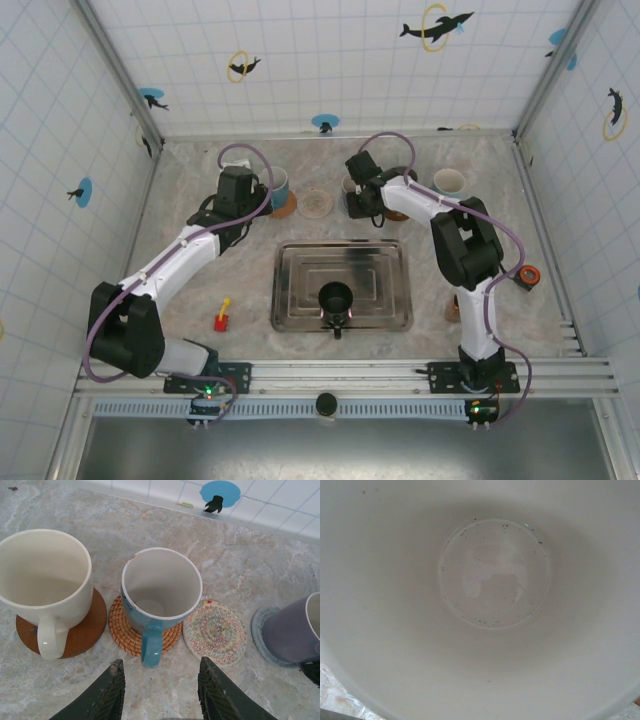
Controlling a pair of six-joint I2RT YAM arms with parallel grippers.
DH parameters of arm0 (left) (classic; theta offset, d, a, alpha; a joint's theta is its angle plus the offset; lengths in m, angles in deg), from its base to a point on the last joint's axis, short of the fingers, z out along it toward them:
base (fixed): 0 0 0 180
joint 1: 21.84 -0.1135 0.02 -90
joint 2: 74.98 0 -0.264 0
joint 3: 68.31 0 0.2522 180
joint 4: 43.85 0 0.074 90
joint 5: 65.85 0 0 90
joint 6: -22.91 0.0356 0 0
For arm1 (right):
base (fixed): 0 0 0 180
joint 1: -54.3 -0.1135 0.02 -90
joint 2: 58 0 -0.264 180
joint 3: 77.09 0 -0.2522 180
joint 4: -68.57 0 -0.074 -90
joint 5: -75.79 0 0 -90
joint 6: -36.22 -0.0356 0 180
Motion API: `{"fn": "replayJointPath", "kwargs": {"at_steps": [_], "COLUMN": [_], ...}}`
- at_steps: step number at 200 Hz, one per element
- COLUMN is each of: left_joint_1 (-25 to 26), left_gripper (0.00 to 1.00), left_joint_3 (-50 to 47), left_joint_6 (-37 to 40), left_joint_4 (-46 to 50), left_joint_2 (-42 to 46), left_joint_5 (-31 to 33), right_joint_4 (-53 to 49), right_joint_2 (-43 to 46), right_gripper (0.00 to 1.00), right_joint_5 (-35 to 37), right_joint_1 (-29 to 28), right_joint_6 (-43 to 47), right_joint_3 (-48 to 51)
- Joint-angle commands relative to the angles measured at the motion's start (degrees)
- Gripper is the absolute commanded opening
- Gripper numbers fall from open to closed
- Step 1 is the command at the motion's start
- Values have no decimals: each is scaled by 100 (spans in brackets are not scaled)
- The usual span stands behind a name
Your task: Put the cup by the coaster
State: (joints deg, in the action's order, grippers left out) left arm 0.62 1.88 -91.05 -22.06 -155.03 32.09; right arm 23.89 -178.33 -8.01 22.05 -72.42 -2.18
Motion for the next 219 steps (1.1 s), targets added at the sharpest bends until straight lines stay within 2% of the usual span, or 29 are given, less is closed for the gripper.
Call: {"fn": "replayJointPath", "kwargs": {"at_steps": [1, 152, 219], "left_joint_1": [26, 22, 23], "left_gripper": [41, 41, 41], "left_joint_3": [150, 146, 142], "left_joint_6": [121, 112, 112], "left_joint_4": [-88, -74, -51], "left_joint_2": [11, 43, 60], "left_joint_5": [-74, -74, -65], "right_joint_4": [-100, -125, -109], "right_joint_2": [319, 387, 492], "right_gripper": [0, 0, 21], "right_joint_5": [75, 101, 101], "right_joint_1": [-30, -44, -62], "right_joint_6": [-35, -93, -88], "right_joint_3": [-36, 88, 167]}}
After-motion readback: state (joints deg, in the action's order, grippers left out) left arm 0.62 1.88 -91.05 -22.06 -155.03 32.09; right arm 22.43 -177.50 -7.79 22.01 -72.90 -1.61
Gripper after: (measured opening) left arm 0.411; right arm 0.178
